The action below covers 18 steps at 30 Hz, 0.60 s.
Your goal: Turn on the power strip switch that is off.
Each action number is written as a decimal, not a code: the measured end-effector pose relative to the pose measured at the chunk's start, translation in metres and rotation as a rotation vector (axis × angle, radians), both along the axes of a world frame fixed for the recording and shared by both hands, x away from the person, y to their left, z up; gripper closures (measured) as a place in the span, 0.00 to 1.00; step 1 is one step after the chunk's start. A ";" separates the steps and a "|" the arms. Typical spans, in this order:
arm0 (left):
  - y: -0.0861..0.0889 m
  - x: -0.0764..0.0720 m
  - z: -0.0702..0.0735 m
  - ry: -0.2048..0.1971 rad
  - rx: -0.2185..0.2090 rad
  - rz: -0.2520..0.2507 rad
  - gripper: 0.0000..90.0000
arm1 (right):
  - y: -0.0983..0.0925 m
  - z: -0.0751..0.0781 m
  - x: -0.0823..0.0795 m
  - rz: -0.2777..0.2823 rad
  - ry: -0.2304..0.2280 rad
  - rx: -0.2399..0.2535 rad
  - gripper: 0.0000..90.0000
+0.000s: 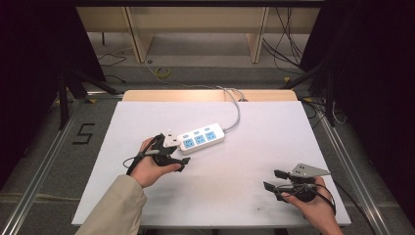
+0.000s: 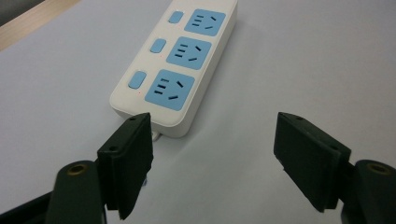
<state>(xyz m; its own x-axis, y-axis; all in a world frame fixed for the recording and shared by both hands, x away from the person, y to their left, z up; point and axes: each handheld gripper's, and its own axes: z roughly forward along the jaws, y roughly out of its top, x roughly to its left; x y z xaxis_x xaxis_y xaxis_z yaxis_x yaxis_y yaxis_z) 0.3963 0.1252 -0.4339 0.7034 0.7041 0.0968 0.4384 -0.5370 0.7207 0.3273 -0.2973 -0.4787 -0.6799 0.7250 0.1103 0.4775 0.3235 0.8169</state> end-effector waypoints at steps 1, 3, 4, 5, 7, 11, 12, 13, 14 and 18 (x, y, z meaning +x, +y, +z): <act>0.001 -0.002 -0.001 -0.001 0.000 0.000 0.31 | 0.000 0.000 0.000 0.000 0.000 0.000 0.39; 0.004 -0.005 -0.002 -0.002 -0.003 0.007 0.31 | 0.000 0.000 0.000 0.002 -0.005 0.000 0.39; 0.005 -0.006 -0.003 -0.004 -0.004 0.009 0.31 | -0.001 0.000 0.000 0.001 -0.002 -0.001 0.39; 0.007 -0.008 -0.004 -0.004 -0.002 0.009 0.31 | -0.001 0.000 0.000 0.001 -0.003 -0.002 0.39; 0.011 -0.011 -0.006 -0.005 -0.015 0.016 0.31 | 0.000 0.000 0.000 0.000 0.000 0.000 0.39; 0.017 -0.019 -0.011 -0.013 -0.017 0.027 0.31 | -0.001 0.000 0.000 0.001 0.002 0.001 0.39; 0.019 -0.021 -0.013 -0.015 -0.012 0.027 0.31 | 0.000 0.000 0.000 0.000 0.004 -0.001 0.39; 0.020 -0.023 -0.014 -0.015 -0.010 0.027 0.30 | 0.000 0.000 0.000 0.000 0.003 -0.001 0.39; 0.021 -0.025 -0.016 -0.018 -0.005 0.026 0.30 | 0.000 0.000 0.000 0.001 0.003 0.000 0.39; 0.025 -0.033 -0.022 -0.030 -0.011 0.035 0.30 | -0.001 0.000 0.000 0.000 0.003 0.000 0.39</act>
<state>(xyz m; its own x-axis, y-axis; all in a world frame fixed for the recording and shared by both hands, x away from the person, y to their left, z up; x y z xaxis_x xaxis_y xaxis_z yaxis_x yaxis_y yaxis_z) 0.3630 0.1498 -0.4557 0.6754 0.7292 0.1098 0.4346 -0.5139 0.7396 0.3272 -0.2979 -0.4788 -0.6799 0.7247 0.1119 0.4796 0.3240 0.8155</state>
